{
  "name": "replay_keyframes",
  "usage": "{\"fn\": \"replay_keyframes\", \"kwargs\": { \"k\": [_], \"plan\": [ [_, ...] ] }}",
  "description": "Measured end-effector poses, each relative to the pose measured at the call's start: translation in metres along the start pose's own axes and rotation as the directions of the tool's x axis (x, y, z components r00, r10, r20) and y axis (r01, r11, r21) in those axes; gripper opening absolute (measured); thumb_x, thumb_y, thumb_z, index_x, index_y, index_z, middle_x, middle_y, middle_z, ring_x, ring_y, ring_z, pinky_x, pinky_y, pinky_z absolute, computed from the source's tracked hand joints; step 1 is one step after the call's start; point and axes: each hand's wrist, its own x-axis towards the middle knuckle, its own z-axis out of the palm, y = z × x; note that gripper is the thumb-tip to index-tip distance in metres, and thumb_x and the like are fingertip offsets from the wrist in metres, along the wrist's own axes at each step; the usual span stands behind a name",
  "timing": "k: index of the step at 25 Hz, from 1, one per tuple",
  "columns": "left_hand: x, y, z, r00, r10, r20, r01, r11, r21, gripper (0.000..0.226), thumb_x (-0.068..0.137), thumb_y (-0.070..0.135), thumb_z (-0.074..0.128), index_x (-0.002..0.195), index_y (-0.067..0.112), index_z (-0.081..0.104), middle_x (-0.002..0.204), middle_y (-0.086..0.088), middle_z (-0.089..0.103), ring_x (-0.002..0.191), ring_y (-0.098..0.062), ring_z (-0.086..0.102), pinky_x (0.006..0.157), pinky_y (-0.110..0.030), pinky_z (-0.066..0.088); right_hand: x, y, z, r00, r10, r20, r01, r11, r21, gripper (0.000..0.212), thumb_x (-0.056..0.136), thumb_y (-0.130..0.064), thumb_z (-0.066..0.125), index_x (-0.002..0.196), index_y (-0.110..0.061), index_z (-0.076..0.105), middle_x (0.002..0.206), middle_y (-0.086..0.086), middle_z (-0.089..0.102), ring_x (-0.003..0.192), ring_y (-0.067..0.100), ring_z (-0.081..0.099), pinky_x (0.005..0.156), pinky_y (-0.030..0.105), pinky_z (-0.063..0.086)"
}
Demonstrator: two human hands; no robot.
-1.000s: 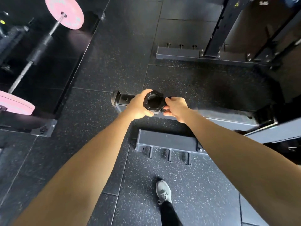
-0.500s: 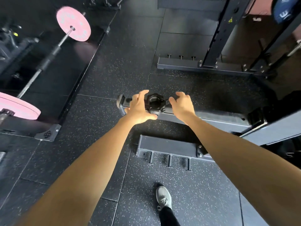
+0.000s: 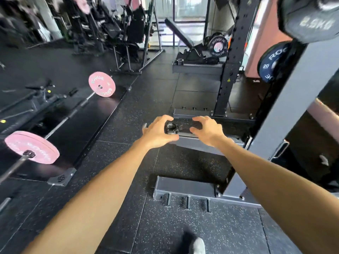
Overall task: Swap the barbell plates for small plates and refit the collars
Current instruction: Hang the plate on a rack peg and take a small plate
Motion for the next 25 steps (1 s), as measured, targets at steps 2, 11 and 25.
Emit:
{"fn": "replay_keyframes", "kwargs": {
  "k": [2,11,25],
  "plan": [
    [-0.024,0.031,-0.016,0.999,0.040,-0.026,-0.040,0.999,-0.003,0.065,0.073,0.052,0.069,0.131,0.040,0.042,0.145,0.012,0.038,0.123,-0.016,0.052,0.109,-0.048,0.028,-0.030,-0.004,-0.034,0.999,-0.026,-0.037,0.025,0.999,-0.028,0.050,0.090,-0.041,0.057,0.138,-0.028,0.048,0.144,0.005,0.046,0.130,0.028,0.044,0.107,0.045,0.031],
    [-0.095,0.198,-0.039,0.972,0.195,-0.130,-0.207,0.975,-0.086,0.057,0.078,0.052,0.066,0.129,0.043,0.043,0.147,0.011,0.038,0.131,-0.017,0.042,0.110,-0.047,0.025,-0.135,0.035,-0.191,0.976,-0.078,-0.205,0.058,0.993,-0.101,0.054,0.091,-0.044,0.055,0.141,-0.028,0.044,0.146,0.005,0.043,0.134,0.027,0.039,0.107,0.046,0.028],
    [-0.093,0.342,-0.048,0.910,0.255,-0.328,-0.314,0.939,-0.142,0.048,0.079,0.036,0.065,0.124,0.036,0.047,0.130,0.015,0.049,0.123,-0.010,0.046,0.104,-0.044,0.040,-0.179,0.104,-0.346,0.921,-0.143,-0.362,0.099,0.985,-0.138,0.052,0.094,-0.041,0.050,0.143,-0.024,0.041,0.143,0.007,0.045,0.131,0.030,0.042,0.107,0.049,0.028]
  ]
}}
